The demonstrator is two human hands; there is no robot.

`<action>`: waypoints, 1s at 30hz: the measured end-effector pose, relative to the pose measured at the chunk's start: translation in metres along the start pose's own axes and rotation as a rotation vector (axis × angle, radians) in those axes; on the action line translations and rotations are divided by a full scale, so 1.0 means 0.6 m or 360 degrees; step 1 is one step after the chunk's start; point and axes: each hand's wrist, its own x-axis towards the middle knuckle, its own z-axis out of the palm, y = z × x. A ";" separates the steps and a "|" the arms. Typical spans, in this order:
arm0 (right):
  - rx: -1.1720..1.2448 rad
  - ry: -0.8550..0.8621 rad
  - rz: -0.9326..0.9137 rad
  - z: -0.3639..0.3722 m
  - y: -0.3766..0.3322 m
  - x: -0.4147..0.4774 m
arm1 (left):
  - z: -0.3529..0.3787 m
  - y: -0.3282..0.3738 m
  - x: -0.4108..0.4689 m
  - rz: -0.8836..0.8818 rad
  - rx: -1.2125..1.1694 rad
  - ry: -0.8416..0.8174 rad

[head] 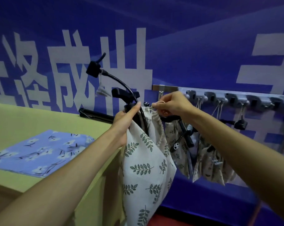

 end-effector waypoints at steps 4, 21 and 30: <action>0.0993 -0.0141 0.0101 0.034 0.012 0.008 | -0.037 -0.028 0.007 -0.0088 -0.0096 0.0059; -0.1337 -0.0735 -0.0757 0.232 0.046 -0.002 | -0.171 -0.107 0.025 -0.0261 -0.0227 0.0183; -0.1097 -0.0687 -0.0670 0.261 0.038 -0.045 | -0.147 -0.113 0.027 -0.0172 -0.0139 0.0370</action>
